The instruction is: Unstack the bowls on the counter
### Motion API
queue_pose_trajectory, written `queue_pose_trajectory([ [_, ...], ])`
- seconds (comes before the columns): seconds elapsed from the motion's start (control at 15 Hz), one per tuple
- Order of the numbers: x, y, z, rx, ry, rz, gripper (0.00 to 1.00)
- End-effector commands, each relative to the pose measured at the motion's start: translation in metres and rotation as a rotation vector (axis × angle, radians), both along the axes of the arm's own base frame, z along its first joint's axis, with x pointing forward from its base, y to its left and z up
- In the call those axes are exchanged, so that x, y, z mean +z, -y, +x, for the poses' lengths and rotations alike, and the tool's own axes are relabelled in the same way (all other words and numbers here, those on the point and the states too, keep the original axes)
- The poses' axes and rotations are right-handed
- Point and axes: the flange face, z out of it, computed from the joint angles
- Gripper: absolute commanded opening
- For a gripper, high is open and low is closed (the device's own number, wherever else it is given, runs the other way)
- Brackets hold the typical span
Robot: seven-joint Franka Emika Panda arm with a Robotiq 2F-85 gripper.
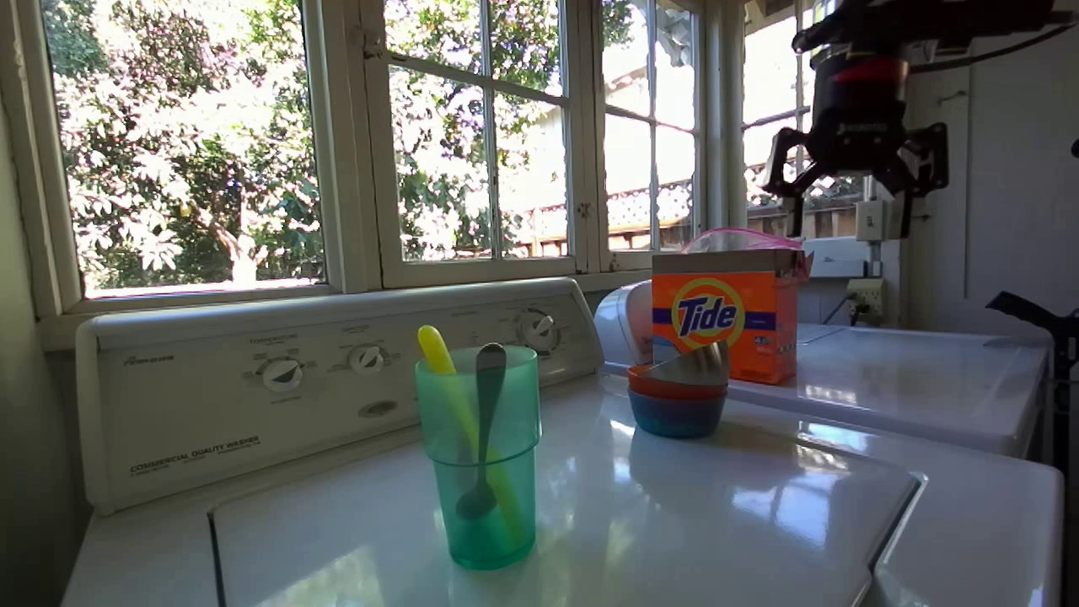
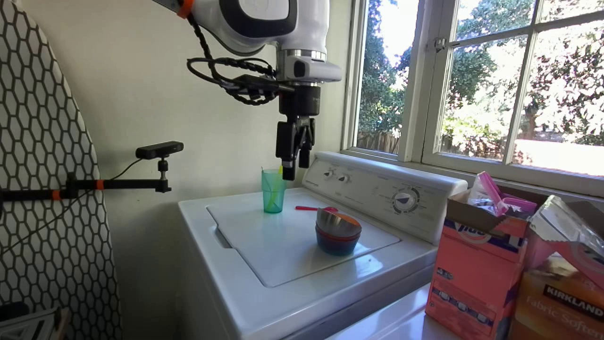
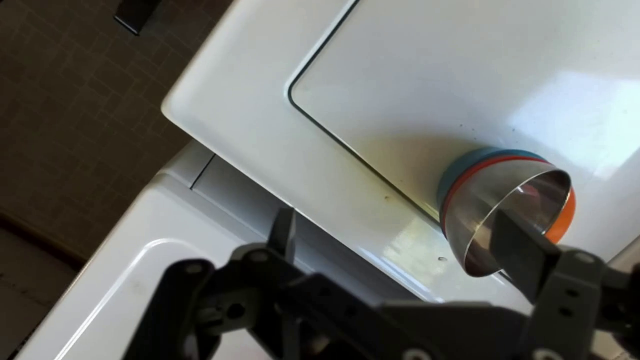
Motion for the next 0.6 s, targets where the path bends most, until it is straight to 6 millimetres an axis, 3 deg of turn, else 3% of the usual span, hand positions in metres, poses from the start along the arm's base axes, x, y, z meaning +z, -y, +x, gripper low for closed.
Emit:
queue_pose_trajectory([
  [0.0,-0.027,-0.003,0.032,-0.055,-0.004,-0.022,1.00],
  [0.53,-0.078,-0.005,0.073,-0.061,0.002,-0.014,1.00],
])
